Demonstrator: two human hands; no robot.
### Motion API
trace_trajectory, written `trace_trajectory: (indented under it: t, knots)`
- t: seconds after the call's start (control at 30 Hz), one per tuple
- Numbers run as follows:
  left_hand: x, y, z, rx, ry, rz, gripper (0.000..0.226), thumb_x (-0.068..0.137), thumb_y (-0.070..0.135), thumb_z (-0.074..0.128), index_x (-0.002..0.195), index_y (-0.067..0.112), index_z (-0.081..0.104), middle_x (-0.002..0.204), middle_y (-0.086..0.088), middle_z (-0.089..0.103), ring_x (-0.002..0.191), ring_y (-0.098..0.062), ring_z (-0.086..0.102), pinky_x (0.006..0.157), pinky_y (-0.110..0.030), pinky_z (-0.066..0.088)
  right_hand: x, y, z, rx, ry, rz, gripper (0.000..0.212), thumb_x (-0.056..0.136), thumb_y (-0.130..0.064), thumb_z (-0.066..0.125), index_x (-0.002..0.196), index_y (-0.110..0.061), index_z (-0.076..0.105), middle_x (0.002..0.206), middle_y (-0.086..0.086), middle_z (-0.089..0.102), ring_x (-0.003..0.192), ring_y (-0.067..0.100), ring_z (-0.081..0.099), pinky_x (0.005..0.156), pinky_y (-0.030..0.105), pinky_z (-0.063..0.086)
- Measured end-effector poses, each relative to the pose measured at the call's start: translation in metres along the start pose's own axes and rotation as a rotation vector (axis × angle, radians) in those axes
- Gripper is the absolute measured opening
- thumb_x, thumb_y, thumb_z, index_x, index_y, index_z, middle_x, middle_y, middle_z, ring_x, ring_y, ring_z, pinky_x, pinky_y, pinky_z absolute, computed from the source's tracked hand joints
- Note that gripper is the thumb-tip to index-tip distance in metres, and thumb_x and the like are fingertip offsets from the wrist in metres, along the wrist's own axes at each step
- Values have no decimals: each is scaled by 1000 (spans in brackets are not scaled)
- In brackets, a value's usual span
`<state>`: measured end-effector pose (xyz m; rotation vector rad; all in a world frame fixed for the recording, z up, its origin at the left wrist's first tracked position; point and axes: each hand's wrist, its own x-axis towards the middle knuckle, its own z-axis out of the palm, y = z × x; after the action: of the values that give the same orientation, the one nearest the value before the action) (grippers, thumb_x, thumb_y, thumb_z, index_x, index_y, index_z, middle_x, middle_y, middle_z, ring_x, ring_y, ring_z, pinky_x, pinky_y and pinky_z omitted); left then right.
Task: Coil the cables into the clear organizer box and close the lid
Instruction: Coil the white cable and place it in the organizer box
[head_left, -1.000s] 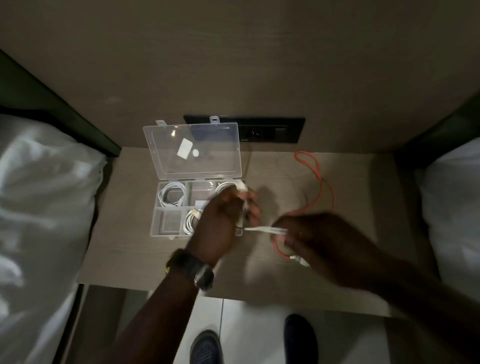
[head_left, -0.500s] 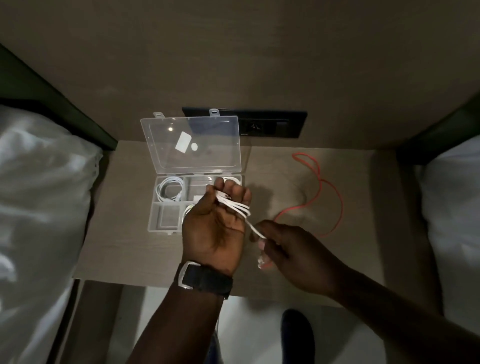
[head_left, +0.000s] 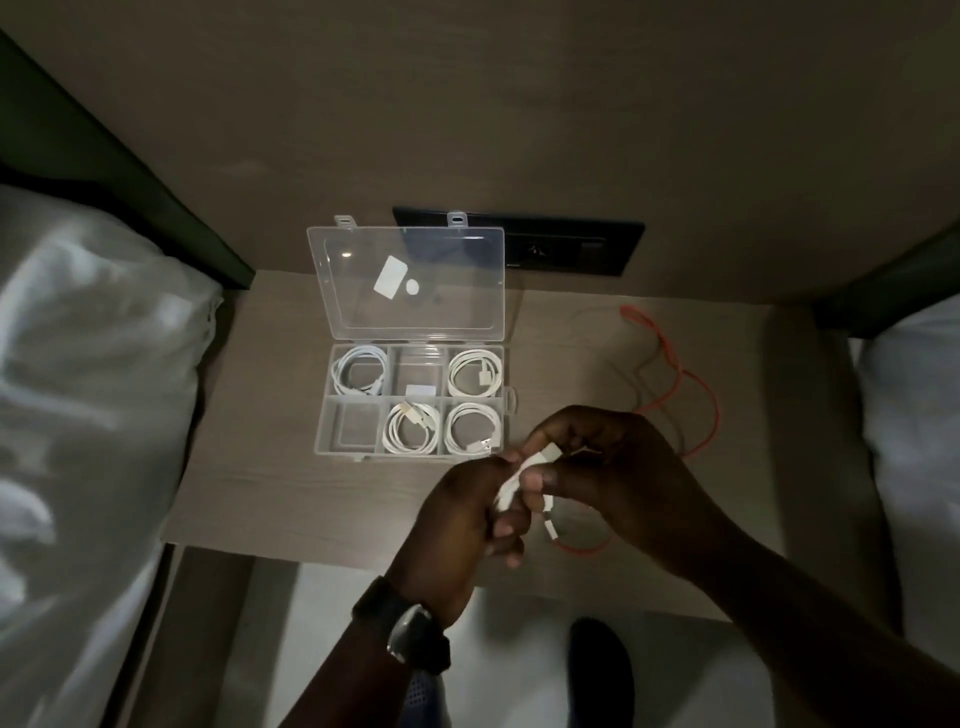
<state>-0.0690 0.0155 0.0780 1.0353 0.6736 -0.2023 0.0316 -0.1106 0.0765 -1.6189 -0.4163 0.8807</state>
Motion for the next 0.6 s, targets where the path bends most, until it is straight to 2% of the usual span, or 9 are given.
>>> trace_trajectory:
  t: [0.07, 0.13, 0.2, 0.3, 0.37, 0.47, 0.6]
  knots:
    - [-6, 0, -11, -119, -1, -57, 21, 83, 27, 52, 75, 8, 54, 42, 6, 47, 35, -6, 30, 44, -25, 30, 3, 8, 13, 77, -33, 57, 16, 68, -16, 79, 82, -22, 73, 92, 11, 64, 89, 17, 65, 84, 31, 49]
    - [-9, 1, -27, -148, -13, -87, 21, 77, 28, 57, 70, 10, 51, 41, 6, 44, 34, -6, 26, 44, -26, 26, 8, 14, 25, 339, -192, 195, 17, 75, -16, 74, 92, -17, 72, 96, 6, 70, 93, 20, 66, 91, 40, 51]
    - [-12, 5, -44, -154, -41, -90, 19, 78, 27, 55, 69, 10, 51, 42, 5, 44, 34, -7, 25, 43, -25, 28, 15, 19, 35, 439, -293, 254, 18, 83, -17, 68, 101, -15, 72, 93, 3, 74, 90, 21, 69, 89, 43, 55]
    - [-9, 8, -66, -155, -61, -42, 24, 89, 25, 52, 74, 8, 60, 48, 3, 48, 38, -11, 34, 48, -27, 42, 32, 20, 50, 387, -259, 177, 17, 88, -14, 66, 103, -7, 71, 87, 15, 71, 83, 31, 69, 77, 43, 56]
    - [-4, 11, -74, -157, -3, 24, 29, 95, 25, 50, 81, 3, 63, 54, -4, 51, 45, -15, 45, 52, -29, 49, 46, 17, 63, 416, -219, 130, 17, 91, -5, 62, 104, 5, 67, 79, 23, 63, 73, 35, 65, 67, 43, 51]
    - [5, 16, -80, -239, 110, 105, 26, 95, 21, 51, 86, 2, 66, 63, -7, 59, 55, -16, 56, 52, -25, 51, 68, 16, 79, 427, -156, 120, 16, 92, 2, 58, 103, 12, 63, 71, 18, 57, 58, 26, 56, 57, 33, 48]
    - [18, 14, -82, -126, 428, 215, 27, 93, 24, 57, 82, 2, 70, 56, -2, 64, 49, -12, 56, 50, -19, 50, 99, 16, 98, 368, -148, 109, 16, 92, 7, 54, 105, 13, 61, 68, 16, 56, 53, 22, 52, 55, 30, 43]
